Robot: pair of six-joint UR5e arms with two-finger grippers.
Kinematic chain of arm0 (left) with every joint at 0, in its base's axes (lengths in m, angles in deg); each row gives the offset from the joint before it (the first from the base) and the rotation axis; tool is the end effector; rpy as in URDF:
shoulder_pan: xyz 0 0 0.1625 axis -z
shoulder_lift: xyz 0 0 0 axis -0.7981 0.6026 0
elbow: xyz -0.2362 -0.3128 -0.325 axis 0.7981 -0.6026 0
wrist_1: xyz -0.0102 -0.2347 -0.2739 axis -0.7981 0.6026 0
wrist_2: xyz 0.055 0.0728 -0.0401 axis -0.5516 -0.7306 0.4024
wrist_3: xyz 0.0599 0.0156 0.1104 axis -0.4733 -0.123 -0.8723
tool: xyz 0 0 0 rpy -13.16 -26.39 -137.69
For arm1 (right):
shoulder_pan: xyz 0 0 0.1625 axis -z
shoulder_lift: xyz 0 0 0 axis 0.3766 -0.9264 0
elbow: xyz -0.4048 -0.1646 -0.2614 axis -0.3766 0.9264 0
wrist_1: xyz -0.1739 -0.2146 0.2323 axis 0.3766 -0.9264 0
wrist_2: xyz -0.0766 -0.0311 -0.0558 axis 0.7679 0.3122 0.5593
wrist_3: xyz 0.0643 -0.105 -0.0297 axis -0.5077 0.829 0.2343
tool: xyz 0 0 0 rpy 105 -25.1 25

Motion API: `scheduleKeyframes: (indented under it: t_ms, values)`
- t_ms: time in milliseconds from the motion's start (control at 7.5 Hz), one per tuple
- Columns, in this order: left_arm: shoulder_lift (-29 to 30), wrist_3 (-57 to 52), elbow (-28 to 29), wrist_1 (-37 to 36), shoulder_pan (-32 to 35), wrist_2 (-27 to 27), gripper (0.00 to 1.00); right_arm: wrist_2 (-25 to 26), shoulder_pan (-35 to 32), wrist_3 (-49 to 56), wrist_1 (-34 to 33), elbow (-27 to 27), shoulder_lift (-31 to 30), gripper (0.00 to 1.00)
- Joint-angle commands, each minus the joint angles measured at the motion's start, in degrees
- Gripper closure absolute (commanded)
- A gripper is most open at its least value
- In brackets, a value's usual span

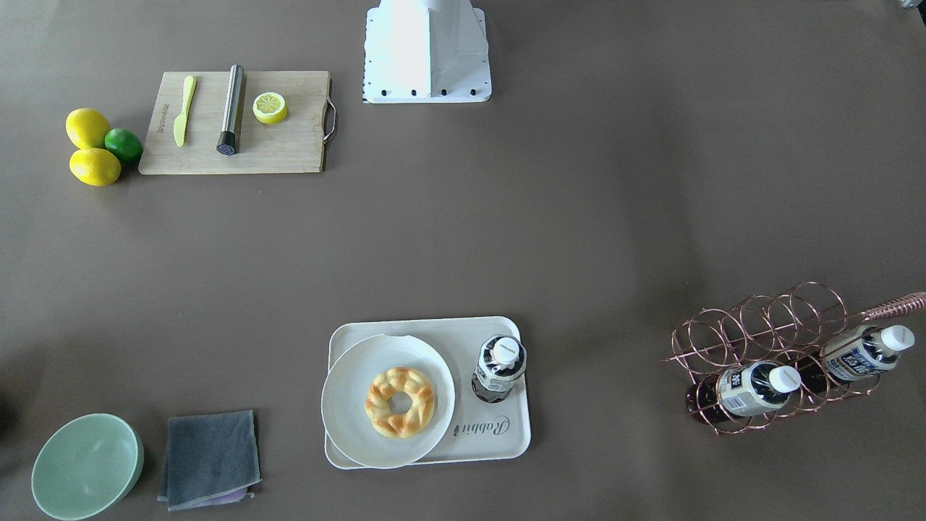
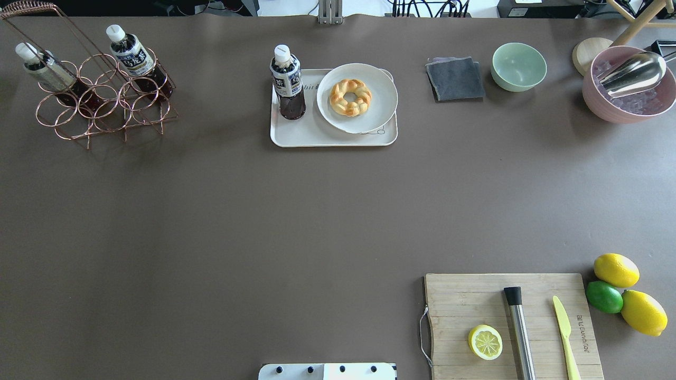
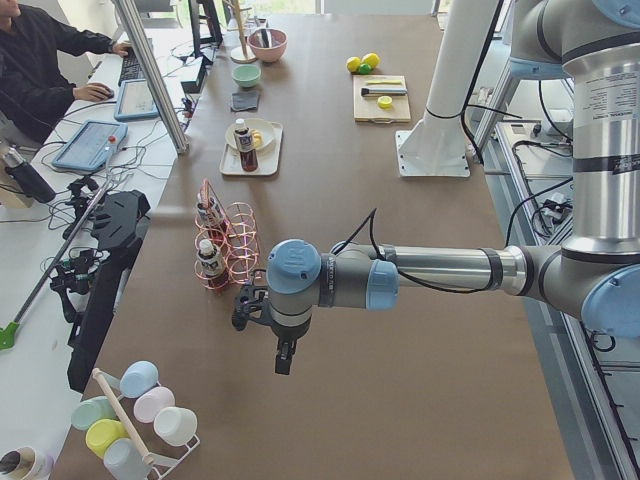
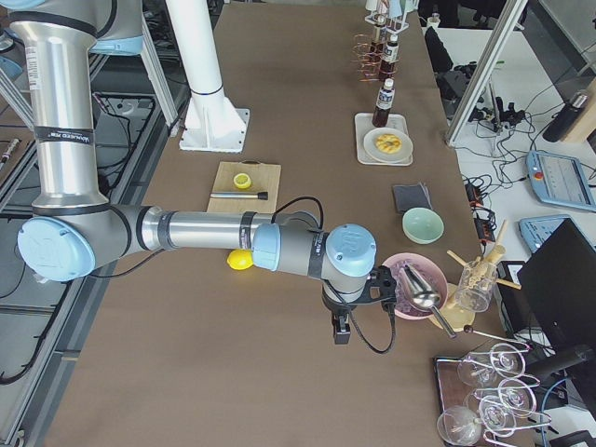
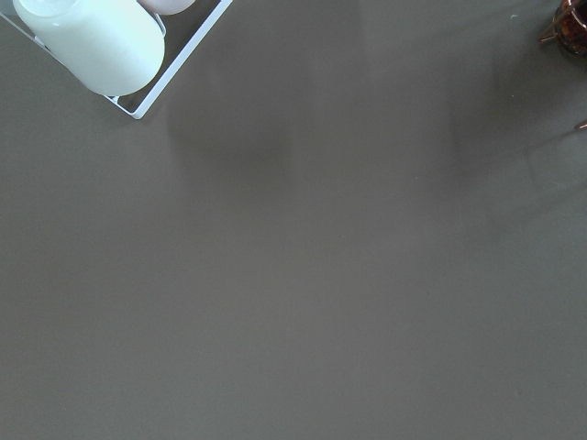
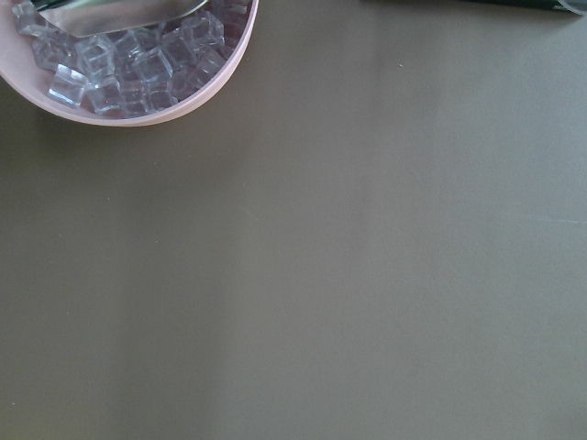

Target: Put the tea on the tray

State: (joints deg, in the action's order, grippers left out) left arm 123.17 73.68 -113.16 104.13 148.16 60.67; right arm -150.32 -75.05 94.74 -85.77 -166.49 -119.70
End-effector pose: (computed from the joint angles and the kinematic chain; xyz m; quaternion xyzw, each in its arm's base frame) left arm -0.0816 -0.3779 0.7443 0.0706 0.3609 0.0225 0.9296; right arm 0.0997 -0.4279 0.7539 0.0291 -0.3745 -0.0389 0.9260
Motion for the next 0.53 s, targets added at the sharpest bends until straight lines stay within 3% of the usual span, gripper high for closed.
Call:
scheduleKeyframes:
  t_ms: [0,400]
  values:
    - [0.1,0.1,0.1,-0.1,0.0,0.0,0.02,0.0,0.1,0.0,0.0,0.2,0.1,0.00]
    - [0.3,0.0,0.1,-0.1,0.0,-0.2,0.02,0.0,0.2,0.0,0.0,0.2,0.1,0.00]
